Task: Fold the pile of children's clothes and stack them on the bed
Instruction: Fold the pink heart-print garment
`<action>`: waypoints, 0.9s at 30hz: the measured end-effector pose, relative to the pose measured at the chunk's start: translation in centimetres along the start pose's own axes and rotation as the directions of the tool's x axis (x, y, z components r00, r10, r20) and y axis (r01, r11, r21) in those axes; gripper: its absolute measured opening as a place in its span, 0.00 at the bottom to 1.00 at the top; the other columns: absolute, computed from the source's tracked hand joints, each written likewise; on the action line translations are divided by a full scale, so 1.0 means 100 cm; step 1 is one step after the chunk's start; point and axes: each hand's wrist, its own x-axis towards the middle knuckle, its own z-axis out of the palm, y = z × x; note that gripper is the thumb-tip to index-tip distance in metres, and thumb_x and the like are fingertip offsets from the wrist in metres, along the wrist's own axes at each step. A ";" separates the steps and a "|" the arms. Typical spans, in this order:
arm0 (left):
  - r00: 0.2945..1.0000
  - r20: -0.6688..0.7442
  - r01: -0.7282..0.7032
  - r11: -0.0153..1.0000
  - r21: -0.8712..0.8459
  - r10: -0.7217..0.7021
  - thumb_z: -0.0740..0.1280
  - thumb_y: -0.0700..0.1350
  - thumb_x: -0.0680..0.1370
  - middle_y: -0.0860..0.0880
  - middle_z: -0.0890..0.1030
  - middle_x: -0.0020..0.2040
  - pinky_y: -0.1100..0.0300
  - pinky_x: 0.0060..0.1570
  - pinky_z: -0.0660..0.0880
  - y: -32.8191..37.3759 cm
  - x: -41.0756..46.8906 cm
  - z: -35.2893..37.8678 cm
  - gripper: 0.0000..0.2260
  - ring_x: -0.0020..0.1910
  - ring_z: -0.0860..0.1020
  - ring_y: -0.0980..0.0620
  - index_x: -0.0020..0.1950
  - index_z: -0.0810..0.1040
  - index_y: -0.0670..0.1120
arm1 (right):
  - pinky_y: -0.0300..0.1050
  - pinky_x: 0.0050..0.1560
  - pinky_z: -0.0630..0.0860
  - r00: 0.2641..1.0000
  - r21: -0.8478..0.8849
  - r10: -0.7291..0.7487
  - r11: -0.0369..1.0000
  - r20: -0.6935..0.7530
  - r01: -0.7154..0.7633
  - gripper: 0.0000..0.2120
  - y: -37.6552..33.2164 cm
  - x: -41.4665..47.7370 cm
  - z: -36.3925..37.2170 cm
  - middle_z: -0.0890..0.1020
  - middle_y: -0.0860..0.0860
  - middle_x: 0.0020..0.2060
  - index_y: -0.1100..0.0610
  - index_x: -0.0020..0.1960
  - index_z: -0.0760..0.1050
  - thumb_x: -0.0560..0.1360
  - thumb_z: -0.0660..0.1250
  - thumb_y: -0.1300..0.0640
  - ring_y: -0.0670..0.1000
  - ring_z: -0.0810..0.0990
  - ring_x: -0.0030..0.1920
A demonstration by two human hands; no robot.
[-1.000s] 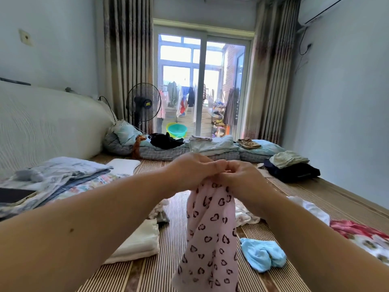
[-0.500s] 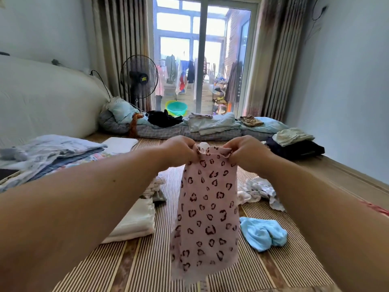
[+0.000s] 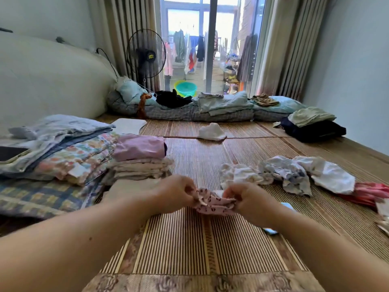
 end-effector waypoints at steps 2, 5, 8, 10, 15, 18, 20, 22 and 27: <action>0.980 0.197 0.017 0.999 0.038 -0.024 0.70 0.49 0.75 0.55 0.78 0.37 0.69 0.30 0.67 -0.018 -0.022 0.029 0.04 0.31 0.71 0.60 0.42 0.77 0.52 | 0.41 0.39 0.76 0.971 -0.062 0.084 0.995 0.225 -0.072 0.16 0.012 -0.021 0.028 0.81 0.45 0.38 0.44 0.37 0.76 0.72 0.68 0.65 0.44 0.77 0.38; 0.866 0.493 -0.002 0.984 0.177 -0.087 0.68 0.51 0.76 0.55 0.74 0.39 0.60 0.39 0.68 -0.036 -0.041 0.059 0.06 0.38 0.71 0.56 0.41 0.73 0.54 | 0.33 0.37 0.71 0.873 -0.111 0.164 0.986 0.459 -0.126 0.14 0.018 -0.042 0.051 0.79 0.42 0.41 0.43 0.44 0.75 0.74 0.67 0.63 0.40 0.76 0.40; 0.807 0.571 0.082 0.987 0.138 -0.146 0.67 0.52 0.76 0.56 0.76 0.42 0.59 0.43 0.71 -0.040 -0.037 0.064 0.02 0.40 0.73 0.57 0.44 0.76 0.55 | 0.38 0.42 0.76 0.835 0.073 0.214 0.955 0.507 -0.288 0.10 0.023 -0.040 0.052 0.81 0.51 0.48 0.51 0.50 0.77 0.75 0.64 0.64 0.46 0.80 0.43; 0.814 0.559 0.191 0.982 -0.007 -0.154 0.66 0.51 0.77 0.54 0.77 0.44 0.62 0.38 0.70 -0.042 -0.022 0.059 0.04 0.39 0.72 0.55 0.48 0.78 0.52 | 0.49 0.47 0.80 0.849 0.270 0.241 0.876 0.471 -0.398 0.09 0.031 -0.030 0.053 0.82 0.58 0.51 0.55 0.52 0.76 0.76 0.62 0.65 0.54 0.84 0.46; 0.950 0.207 0.291 0.903 -0.315 -0.234 0.63 0.49 0.80 0.49 0.79 0.46 0.66 0.31 0.70 -0.038 0.023 0.053 0.07 0.36 0.74 0.56 0.54 0.75 0.48 | 0.58 0.49 0.80 0.914 0.604 0.373 0.696 0.158 -0.388 0.13 0.059 0.020 0.060 0.82 0.59 0.48 0.55 0.61 0.72 0.78 0.62 0.64 0.56 0.81 0.44; 0.919 -0.106 0.325 0.881 -0.344 -0.380 0.65 0.52 0.79 0.45 0.76 0.59 0.56 0.49 0.77 -0.048 0.044 0.069 0.17 0.50 0.76 0.51 0.65 0.70 0.47 | 0.51 0.48 0.77 0.881 0.467 0.460 0.806 -0.109 -0.364 0.24 0.080 0.046 0.063 0.79 0.53 0.52 0.54 0.72 0.64 0.76 0.61 0.61 0.53 0.78 0.45; 0.862 -0.038 0.475 0.833 -0.282 -0.505 0.67 0.58 0.76 0.42 0.71 0.67 0.52 0.57 0.75 -0.058 0.048 0.085 0.30 0.58 0.76 0.46 0.73 0.62 0.47 | 0.50 0.51 0.75 0.861 0.339 0.492 0.838 -0.128 -0.428 0.26 0.087 0.053 0.064 0.76 0.56 0.61 0.55 0.74 0.61 0.77 0.62 0.57 0.51 0.76 0.45; 0.794 0.086 0.608 0.780 -0.147 -0.602 0.67 0.64 0.72 0.39 0.65 0.72 0.48 0.63 0.72 -0.064 0.046 0.100 0.39 0.66 0.71 0.40 0.76 0.55 0.48 | 0.49 0.59 0.72 0.865 0.195 0.500 0.853 -0.039 -0.485 0.29 0.089 0.054 0.072 0.72 0.57 0.68 0.58 0.74 0.62 0.77 0.65 0.50 0.53 0.76 0.56; 0.792 0.110 0.610 0.765 -0.206 -0.601 0.71 0.56 0.73 0.43 0.73 0.62 0.58 0.42 0.76 -0.061 0.051 0.113 0.36 0.49 0.75 0.51 0.73 0.57 0.44 | 0.46 0.57 0.74 0.880 0.157 0.475 0.867 0.023 -0.472 0.31 0.089 0.059 0.101 0.78 0.52 0.60 0.53 0.65 0.71 0.68 0.73 0.40 0.53 0.76 0.57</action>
